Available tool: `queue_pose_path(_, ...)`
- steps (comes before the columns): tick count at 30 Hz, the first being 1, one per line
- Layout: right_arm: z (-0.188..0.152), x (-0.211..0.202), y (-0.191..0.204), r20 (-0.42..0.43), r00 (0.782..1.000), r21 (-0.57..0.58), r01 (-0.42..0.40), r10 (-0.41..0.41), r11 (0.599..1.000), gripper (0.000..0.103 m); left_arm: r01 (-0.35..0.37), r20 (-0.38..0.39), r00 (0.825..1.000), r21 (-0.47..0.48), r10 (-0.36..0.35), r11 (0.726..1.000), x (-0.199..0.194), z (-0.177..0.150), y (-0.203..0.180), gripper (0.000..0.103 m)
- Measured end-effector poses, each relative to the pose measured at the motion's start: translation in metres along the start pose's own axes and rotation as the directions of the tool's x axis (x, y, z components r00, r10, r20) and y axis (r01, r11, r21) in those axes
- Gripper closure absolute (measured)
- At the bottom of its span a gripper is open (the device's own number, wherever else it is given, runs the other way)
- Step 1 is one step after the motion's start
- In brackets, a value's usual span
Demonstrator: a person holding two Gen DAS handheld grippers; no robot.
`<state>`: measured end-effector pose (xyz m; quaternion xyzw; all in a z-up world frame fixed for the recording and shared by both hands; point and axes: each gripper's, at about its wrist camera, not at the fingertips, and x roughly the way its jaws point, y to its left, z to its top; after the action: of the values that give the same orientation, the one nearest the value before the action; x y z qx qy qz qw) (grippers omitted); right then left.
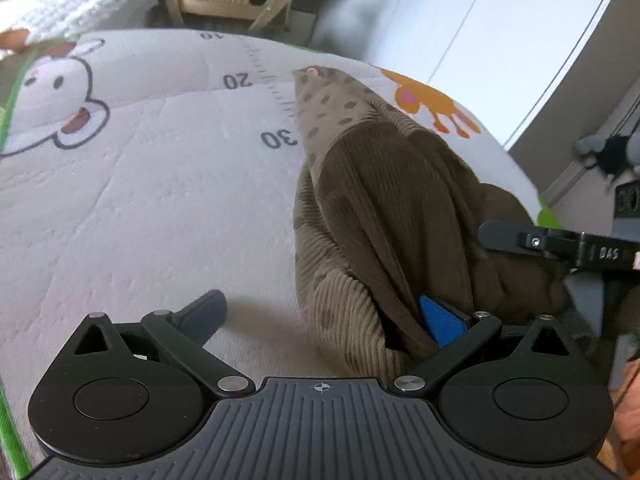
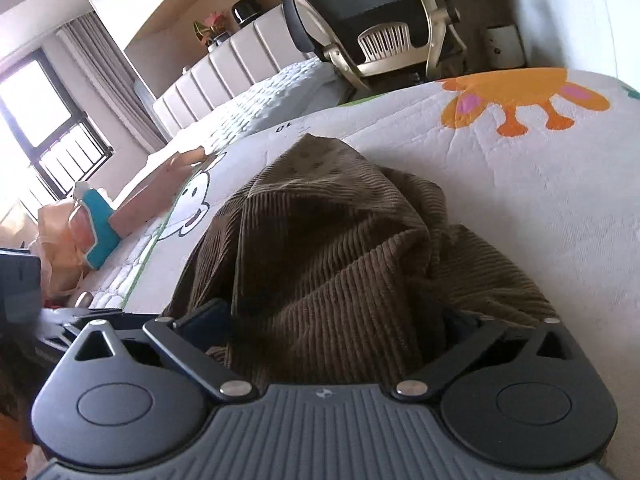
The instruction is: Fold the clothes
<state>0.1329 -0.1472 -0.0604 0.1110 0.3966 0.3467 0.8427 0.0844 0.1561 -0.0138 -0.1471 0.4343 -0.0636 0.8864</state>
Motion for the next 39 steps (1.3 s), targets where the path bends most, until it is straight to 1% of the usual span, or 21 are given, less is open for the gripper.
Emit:
queue_pose_path(5, 0.002, 0.007, 0.007, -0.018, 0.999, -0.068, 0.037, -0.038, 0.997, 0.000, 0.015, 0.018, 1.000, 0.006, -0.015, 1.000, -0.022, -0.002, -0.015, 0.000)
queue_pose_path(8, 0.001, -0.009, 0.006, 0.079, 0.991, -0.051, 0.113, -0.109, 0.992, 0.004, 0.039, 0.045, 0.998, 0.055, -0.042, 0.998, -0.042, -0.006, -0.032, 0.000)
queue_pose_path(11, -0.006, -0.034, 0.020, 0.191, 0.963, -0.201, 0.230, -0.192, 0.952, 0.018, 0.088, 0.043, 0.994, 0.216, -0.100, 0.972, -0.058, -0.020, -0.073, 0.000)
queue_pose_path(14, -0.018, -0.053, 0.032, 0.219, 0.947, -0.324, 0.299, -0.236, 0.898, 0.049, 0.076, -0.011, 0.997, 0.328, -0.077, 0.942, -0.042, -0.034, -0.102, 0.007)
queue_pose_path(16, -0.025, -0.063, 0.030, 0.172, 0.963, -0.325, 0.255, -0.208, 0.911, 0.048, 0.028, -0.025, 0.999, 0.338, -0.020, 0.941, -0.024, -0.036, -0.106, 0.022)
queue_pose_path(17, -0.030, -0.066, 0.030, 0.150, 0.969, -0.327, 0.236, -0.197, 0.915, 0.040, 0.025, -0.030, 0.999, 0.324, -0.017, 0.946, -0.016, -0.035, -0.104, 0.022)
queue_pose_path(18, -0.036, -0.067, 0.030, 0.133, 0.973, -0.337, 0.224, -0.189, 0.914, 0.023, 0.023, -0.033, 0.999, 0.310, -0.013, 0.951, -0.008, -0.033, -0.102, 0.024)
queue_pose_path(20, -0.050, -0.063, 0.038, 0.117, 0.977, -0.376, 0.211, -0.179, 0.902, 0.014, -0.003, -0.009, 1.000, 0.318, 0.006, 0.948, 0.001, -0.029, -0.098, 0.046)
queue_pose_path(21, -0.057, -0.058, 0.044, 0.108, 0.976, -0.413, 0.218, -0.190, 0.884, 0.019, -0.001, -0.008, 1.000, 0.307, 0.003, 0.952, 0.002, -0.026, -0.093, 0.060)
queue_pose_path(22, -0.059, -0.055, 0.048, 0.107, 0.972, -0.453, 0.236, -0.210, 0.860, 0.027, 0.002, -0.006, 1.000, 0.295, 0.000, 0.955, 0.004, -0.022, -0.087, 0.067)
queue_pose_path(23, -0.061, -0.052, 0.051, 0.108, 0.967, -0.492, 0.254, -0.231, 0.833, 0.048, 0.004, -0.005, 1.000, 0.284, -0.003, 0.959, 0.005, -0.018, -0.081, 0.072)
queue_pose_path(25, -0.056, -0.050, 0.053, 0.105, 0.965, -0.536, 0.259, -0.241, 0.803, 0.054, -0.005, 0.015, 1.000, 0.266, 0.001, 0.964, -0.004, -0.008, -0.068, 0.091)
queue_pose_path(26, -0.045, -0.051, 0.045, 0.122, 0.957, -0.526, 0.286, -0.262, 0.801, 0.058, -0.010, 0.026, 1.000, 0.258, 0.003, 0.966, -0.009, -0.003, -0.062, 0.092)
queue_pose_path(28, -0.022, -0.053, 0.029, 0.158, 0.938, -0.502, 0.346, -0.309, 0.792, 0.058, -0.111, 0.110, 0.990, 0.264, 0.084, 0.958, -0.022, 0.013, -0.044, 0.095)
queue_pose_path(31, 0.012, -0.055, 0.006, 0.210, 0.901, -0.462, 0.433, -0.379, 0.774, 0.057, -0.269, 0.214, 0.950, 0.208, 0.225, 0.940, -0.037, 0.043, -0.006, 0.095)
queue_pose_path(33, 0.035, -0.056, -0.010, 0.243, 0.872, -0.433, 0.489, -0.424, 0.757, 0.056, -0.307, 0.221, 0.937, 0.162, 0.269, 0.938, -0.040, 0.060, 0.019, 0.095)
queue_pose_path(35, 0.058, -0.058, -0.033, 0.259, 0.837, -0.362, 0.547, -0.482, 0.755, 0.048, -0.260, 0.190, 0.952, 0.090, 0.239, 0.961, -0.042, 0.070, 0.035, 0.089)
queue_pose_path(36, 0.065, -0.054, -0.044, 0.264, 0.804, -0.336, 0.594, -0.533, 0.731, 0.043, -0.191, 0.162, 0.971, 0.089, 0.175, 0.978, -0.041, 0.068, 0.027, 0.080)
queue_pose_path(37, 0.072, -0.050, -0.055, 0.269, 0.767, -0.312, 0.641, -0.582, 0.701, 0.042, -0.121, 0.133, 0.985, 0.086, 0.109, 0.989, -0.039, 0.067, 0.019, 0.060)
queue_pose_path(38, 0.078, -0.046, -0.065, 0.272, 0.727, -0.288, 0.686, -0.630, 0.668, 0.041, -0.051, 0.105, 0.994, 0.081, 0.042, 0.995, -0.037, 0.065, 0.011, 0.048)
queue_pose_path(39, 0.080, -0.041, -0.070, 0.271, 0.706, -0.293, 0.708, -0.654, 0.642, 0.036, 0.019, 0.078, 0.997, 0.073, -0.025, 0.997, -0.036, 0.063, 0.003, 0.031)
